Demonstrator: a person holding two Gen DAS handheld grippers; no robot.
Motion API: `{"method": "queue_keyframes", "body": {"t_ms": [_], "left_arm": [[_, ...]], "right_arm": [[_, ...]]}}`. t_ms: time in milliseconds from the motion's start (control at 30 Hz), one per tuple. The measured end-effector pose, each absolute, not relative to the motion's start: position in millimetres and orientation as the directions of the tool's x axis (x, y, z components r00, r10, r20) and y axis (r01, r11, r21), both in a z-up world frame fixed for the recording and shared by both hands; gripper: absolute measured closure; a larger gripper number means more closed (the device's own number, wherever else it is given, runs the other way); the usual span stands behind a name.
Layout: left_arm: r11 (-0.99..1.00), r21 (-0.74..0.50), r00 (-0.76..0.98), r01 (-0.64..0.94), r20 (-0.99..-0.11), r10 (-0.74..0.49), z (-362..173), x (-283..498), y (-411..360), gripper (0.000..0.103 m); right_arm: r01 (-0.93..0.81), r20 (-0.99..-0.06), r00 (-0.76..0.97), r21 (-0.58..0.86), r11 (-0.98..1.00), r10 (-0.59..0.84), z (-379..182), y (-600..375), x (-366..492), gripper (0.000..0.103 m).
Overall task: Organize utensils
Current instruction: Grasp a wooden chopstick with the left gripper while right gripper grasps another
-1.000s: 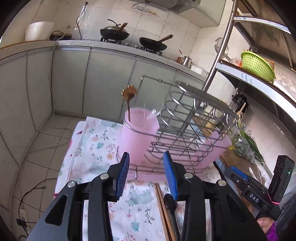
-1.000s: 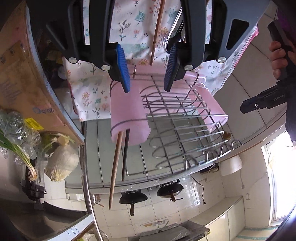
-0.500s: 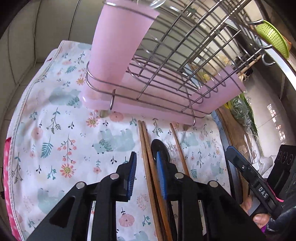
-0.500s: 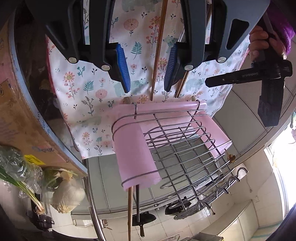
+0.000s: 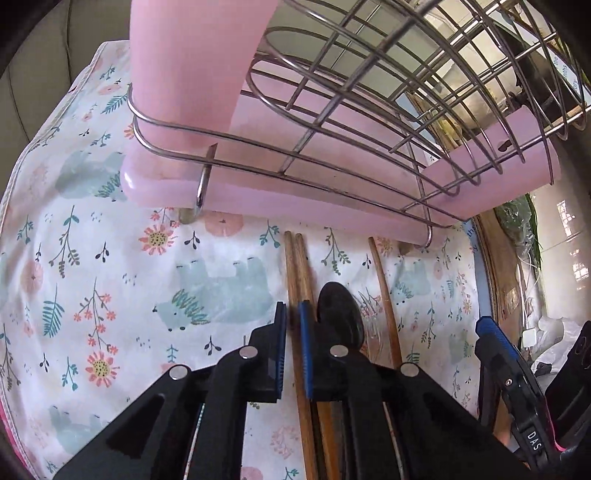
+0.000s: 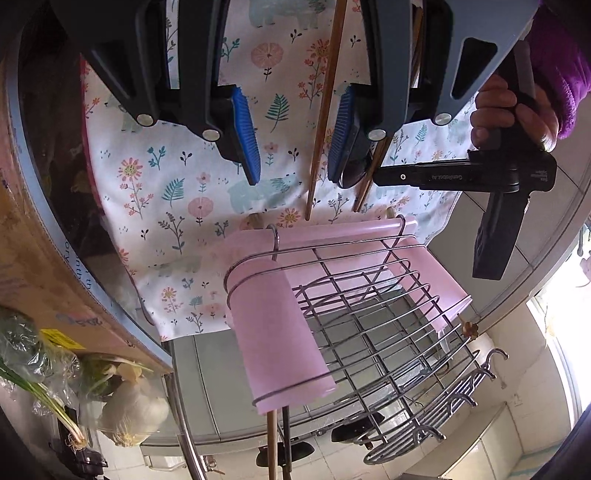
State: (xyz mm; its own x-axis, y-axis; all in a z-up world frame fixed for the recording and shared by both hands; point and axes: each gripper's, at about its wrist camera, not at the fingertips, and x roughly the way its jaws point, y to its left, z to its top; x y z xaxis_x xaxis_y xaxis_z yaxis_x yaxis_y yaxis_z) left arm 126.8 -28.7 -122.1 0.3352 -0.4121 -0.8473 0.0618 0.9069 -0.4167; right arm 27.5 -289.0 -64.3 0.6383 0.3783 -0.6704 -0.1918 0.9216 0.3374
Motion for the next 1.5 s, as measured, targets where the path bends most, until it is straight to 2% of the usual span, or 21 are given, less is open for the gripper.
{"method": "queue_keyframes", "body": {"t_ms": [267,500,567,600,800,1033,1200,1300,1500], "left_arm": [[0.916,-0.397,0.317,0.049,-0.864,-0.391,-129,137,-42,0.097],[0.922,-0.386,0.351,0.029,-0.860,-0.371,-115,124,-15,0.098],[0.932,-0.362,0.362,0.033,-0.865,-0.348,-111,119,-7,0.098],[0.937,-0.348,0.367,0.032,-0.868,-0.334,-109,117,-4,0.098],[0.956,-0.291,0.360,0.041,-0.888,-0.286,-109,107,15,0.098],[0.956,-0.287,0.293,0.057,-0.911,-0.291,-120,113,29,0.097],[0.960,-0.268,0.252,0.079,-0.926,-0.280,-123,121,24,0.097],[0.961,-0.263,0.247,0.088,-0.929,-0.277,-124,123,20,0.097],[0.953,-0.291,0.289,0.085,-0.908,-0.303,-122,114,27,0.098]], "right_arm": [[-0.197,-0.690,0.608,0.349,0.916,0.393,-72,-286,32,0.065],[-0.193,-0.716,0.569,0.363,0.912,0.405,-74,-283,41,0.065],[-0.185,-0.736,0.540,0.368,0.911,0.408,-76,-278,50,0.070],[-0.186,-0.746,0.525,0.369,0.911,0.410,-78,-275,54,0.076],[-0.202,-0.816,0.454,0.296,0.933,0.357,-88,-242,85,0.086],[-0.186,-0.892,0.377,0.192,0.964,0.251,-104,-215,117,0.087],[-0.196,-0.911,0.358,0.140,0.971,0.203,-107,-200,129,0.087],[-0.202,-0.909,0.376,0.111,0.973,0.182,-109,-193,131,0.094],[-0.187,-0.885,0.400,0.174,0.967,0.237,-107,-196,119,0.098]]}}
